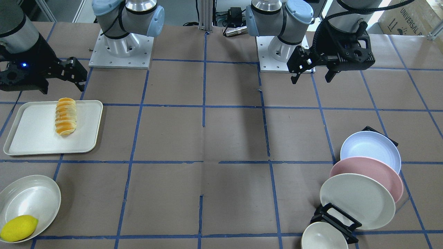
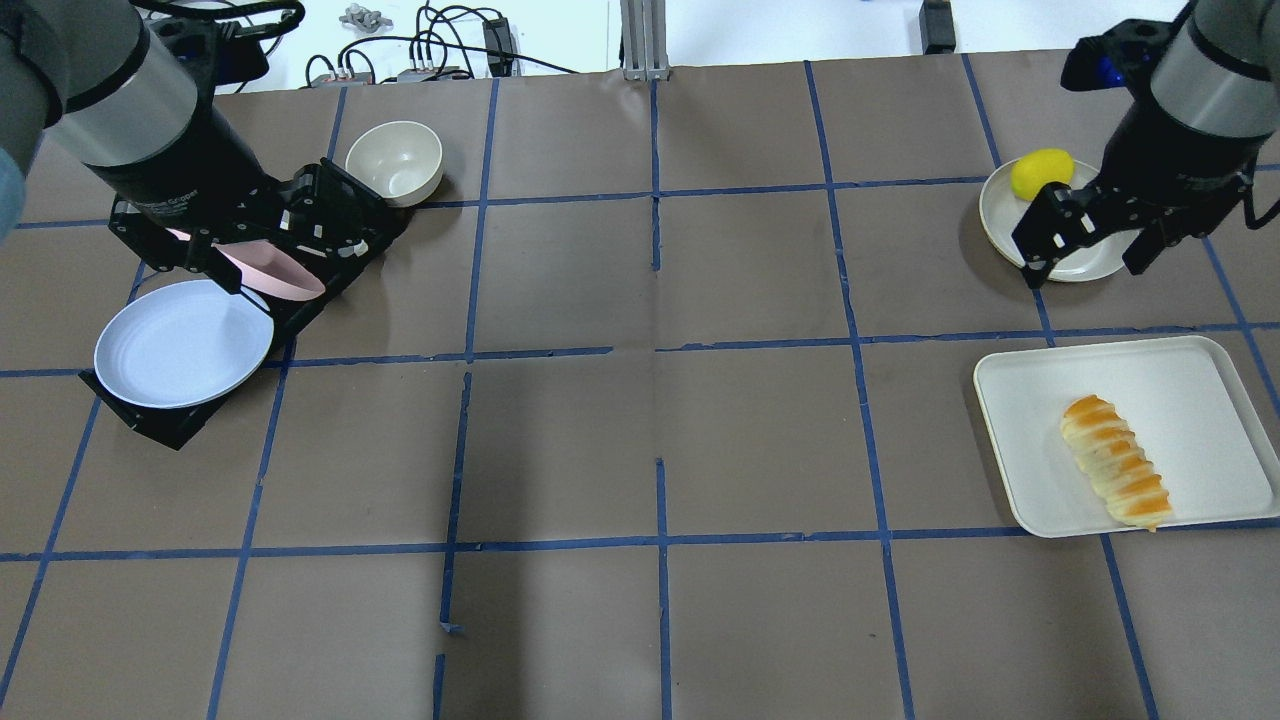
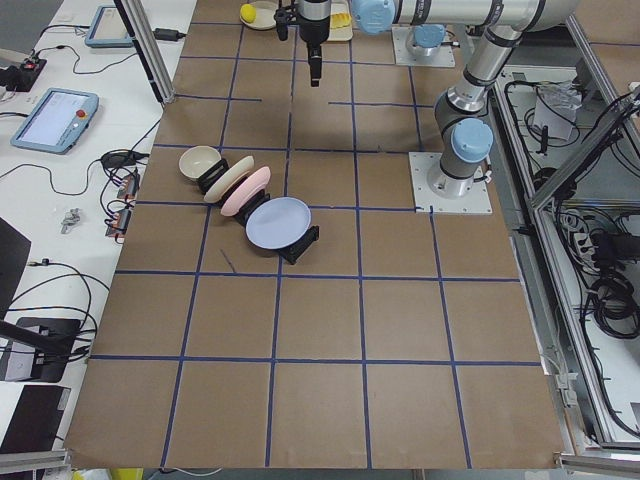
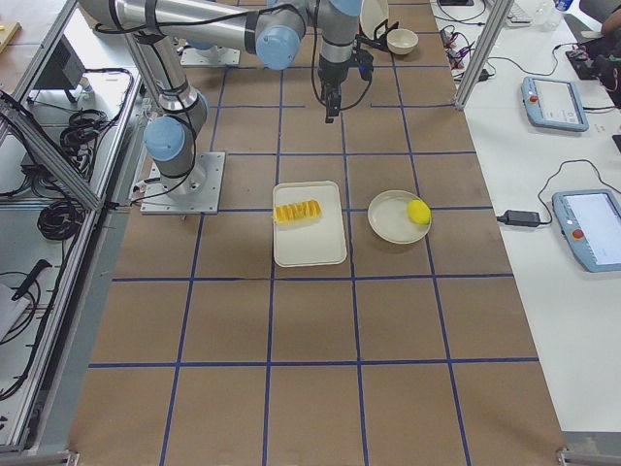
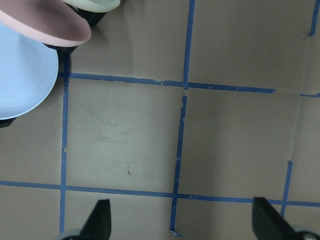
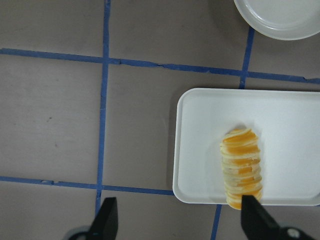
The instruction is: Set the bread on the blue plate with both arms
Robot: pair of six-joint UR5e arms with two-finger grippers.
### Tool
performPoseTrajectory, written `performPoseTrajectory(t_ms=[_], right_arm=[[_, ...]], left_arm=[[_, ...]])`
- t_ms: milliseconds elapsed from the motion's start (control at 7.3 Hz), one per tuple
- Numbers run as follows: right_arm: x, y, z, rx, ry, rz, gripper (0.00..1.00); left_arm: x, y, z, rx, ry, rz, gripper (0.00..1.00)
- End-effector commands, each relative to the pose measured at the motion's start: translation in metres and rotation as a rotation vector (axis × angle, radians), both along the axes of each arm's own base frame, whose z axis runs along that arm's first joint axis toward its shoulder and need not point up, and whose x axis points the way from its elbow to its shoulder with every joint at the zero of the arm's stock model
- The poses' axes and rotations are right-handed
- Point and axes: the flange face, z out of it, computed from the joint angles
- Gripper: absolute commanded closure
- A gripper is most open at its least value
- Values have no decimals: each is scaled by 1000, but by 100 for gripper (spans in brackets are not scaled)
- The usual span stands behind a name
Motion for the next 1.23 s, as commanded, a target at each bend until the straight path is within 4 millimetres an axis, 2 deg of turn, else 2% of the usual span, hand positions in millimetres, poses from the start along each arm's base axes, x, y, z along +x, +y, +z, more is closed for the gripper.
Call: performPoseTrajectory(t_ms=[0, 137, 274, 685, 1096], right_arm=[[-57, -2, -73, -23, 3, 60, 15], [-80, 7, -107, -38, -7, 108, 16], [-86, 18, -129, -25, -21, 112, 16], [-94, 37, -176, 45, -78, 257, 16], [-111, 37, -198, 89, -66, 271, 16]], left_arm=[[0, -1, -2, 5, -1, -1, 1], [0, 0, -1, 3, -3, -1, 1], [0, -1, -1, 3, -3, -1, 1], [0, -1, -2, 5, -2, 0, 0], [2, 1, 2, -1, -12, -7, 0]])
